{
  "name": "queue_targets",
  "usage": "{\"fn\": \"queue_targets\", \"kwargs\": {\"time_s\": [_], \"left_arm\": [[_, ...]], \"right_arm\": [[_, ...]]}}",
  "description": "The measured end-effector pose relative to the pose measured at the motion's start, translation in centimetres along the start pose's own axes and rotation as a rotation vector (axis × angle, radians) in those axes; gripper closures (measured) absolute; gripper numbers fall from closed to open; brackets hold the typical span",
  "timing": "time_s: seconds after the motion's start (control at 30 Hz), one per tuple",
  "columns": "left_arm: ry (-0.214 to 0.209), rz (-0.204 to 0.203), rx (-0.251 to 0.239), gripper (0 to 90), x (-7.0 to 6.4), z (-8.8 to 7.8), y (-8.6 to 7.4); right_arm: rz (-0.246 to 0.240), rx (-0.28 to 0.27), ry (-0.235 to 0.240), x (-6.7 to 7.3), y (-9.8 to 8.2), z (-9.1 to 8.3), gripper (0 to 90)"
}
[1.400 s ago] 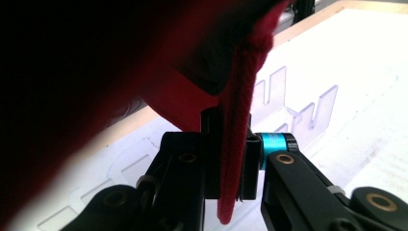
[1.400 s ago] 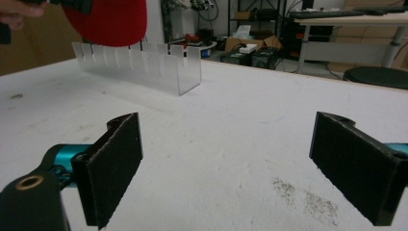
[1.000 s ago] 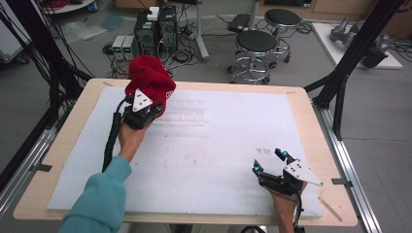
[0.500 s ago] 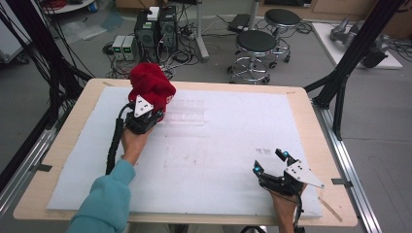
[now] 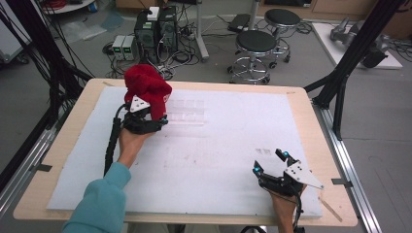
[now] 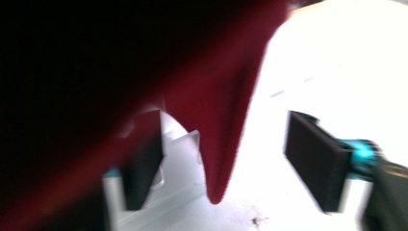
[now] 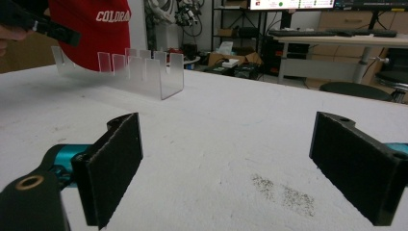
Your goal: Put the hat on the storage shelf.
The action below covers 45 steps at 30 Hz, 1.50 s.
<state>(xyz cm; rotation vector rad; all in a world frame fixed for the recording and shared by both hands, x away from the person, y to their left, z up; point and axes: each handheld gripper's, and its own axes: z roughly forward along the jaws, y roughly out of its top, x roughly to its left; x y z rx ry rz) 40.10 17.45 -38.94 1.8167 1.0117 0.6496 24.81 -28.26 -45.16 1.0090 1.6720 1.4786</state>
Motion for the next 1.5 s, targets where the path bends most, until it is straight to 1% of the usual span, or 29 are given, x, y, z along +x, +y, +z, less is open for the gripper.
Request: {"fn": "queue_targets", "kwargs": {"time_s": [0.03,0.07,0.1,0.17,0.2,0.27,0.3,0.37,0.43,0.47,0.5,0.53,0.57,0.63,0.67,0.7,0.73,0.77,0.8,0.83,0.87,0.93,0.97,1.03,1.07,1.13,1.17,1.2,1.5], "left_arm": [[-0.018,0.010,-0.004,23.7,0.1,-0.2,0.1],[-0.029,0.010,-0.008,17.2,0.2,-0.4,0.1],[-0.044,0.009,-0.013,14.6,0.2,-0.7,0.2],[-0.082,-0.006,0.006,13.1,0.3,-1.3,0.2],[-0.082,-0.006,0.006,13.1,0.3,-1.3,0.2],[-0.104,0.003,0.023,12.9,0.3,-1.7,0.2],[-0.116,0.009,0.016,12.9,0.3,-2.0,0.1],[-0.107,0.033,-0.033,13.1,0.3,-2.8,-0.5],[-0.116,0.026,-0.027,13.3,0.7,-3.7,-1.4],[-0.116,0.026,-0.027,13.3,0.7,-3.7,-1.4],[-0.124,0.023,-0.039,13.3,0.8,-4.1,-1.8],[-0.129,0.038,-0.067,13.3,1.0,-5.2,-2.6],[-0.129,0.038,-0.067,13.3,1.0,-5.2,-2.6],[-0.138,0.067,-0.103,13.3,1.7,-7.2,-4.1],[-0.138,0.067,-0.103,13.3,1.7,-7.2,-4.1],[-0.135,0.073,-0.117,13.3,2.0,-7.8,-4.7],[-0.128,0.076,-0.130,13.3,2.3,-8.5,-5.3],[-0.130,0.075,-0.148,13.3,2.9,-9.5,-6.5],[-0.130,0.075,-0.148,13.4,2.9,-9.5,-6.5],[-0.126,0.077,-0.173,13.4,3.6,-10.8,-8.4],[-0.126,0.077,-0.173,13.3,3.6,-10.8,-8.4],[-0.121,0.069,-0.213,13.4,4.5,-12.2,-10.5],[-0.121,0.069,-0.213,13.4,4.5,-12.2,-10.5],[-0.119,0.074,-0.267,13.4,5.2,-13.7,-12.4],[-0.119,0.074,-0.267,13.4,5.2,-13.7,-12.4],[-0.116,0.065,-0.311,13.4,5.6,-14.4,-13.7],[-0.116,0.065,-0.311,13.4,5.6,-14.4,-13.7],[-0.117,0.057,-0.360,13.4,5.7,-14.8,-13.9],[-0.091,0.039,-0.370,13.4,5.7,-14.8,-14.1]], "right_arm": [[0.000,0.000,0.000,0.0,0.0,0.0,10.3],[-0.003,-0.002,-0.001,0.0,0.0,0.0,10.3],[-0.003,-0.004,-0.001,0.0,0.0,0.0,10.3],[0.000,-0.006,-0.003,0.0,0.0,-0.1,10.3],[0.000,-0.006,-0.003,0.0,0.0,-0.1,10.3],[0.001,-0.009,-0.009,0.0,0.0,-0.1,10.3],[0.005,-0.011,-0.008,0.1,0.0,-0.1,10.3],[0.003,-0.011,-0.009,0.1,-0.1,-0.1,10.3],[0.002,-0.011,-0.009,0.1,-0.1,-0.1,10.3],[0.002,-0.011,-0.010,0.1,0.0,-0.1,10.3],[0.002,-0.011,-0.010,0.1,0.0,-0.1,10.3],[0.005,-0.011,-0.008,0.1,-0.1,-0.1,10.3],[0.005,-0.011,-0.008,0.1,-0.1,-0.1,10.3],[0.005,-0.012,-0.010,0.0,0.0,-0.1,10.3],[0.005,-0.011,-0.010,0.0,0.0,-0.1,10.3],[0.005,-0.011,-0.010,0.0,0.0,-0.1,10.3],[0.006,-0.010,-0.009,0.1,0.0,-0.1,10.3],[0.001,-0.010,-0.010,0.1,-0.1,-0.1,10.3],[-0.004,-0.011,-0.009,0.1,0.0,-0.1,10.3],[-0.005,-0.010,-0.012,0.1,0.0,-0.1,10.3],[-0.005,-0.010,-0.012,0.1,0.0,-0.1,10.3],[-0.008,-0.011,-0.018,0.1,0.0,-0.1,10.3],[-0.008,-0.011,-0.018,0.1,0.0,-0.1,10.3],[-0.009,-0.005,-0.018,0.2,0.0,-0.1,10.3],[-0.009,-0.005,-0.018,0.2,0.0,-0.1,10.3],[-0.013,-0.003,-0.020,0.2,0.0,0.0,10.3],[-0.013,-0.003,-0.020,0.2,0.0,0.0,10.3],[-0.007,0.000,-0.020,0.2,0.0,0.0,10.3],[0.002,-0.007,-0.035,0.2,0.0,-0.1,10.3]]}}
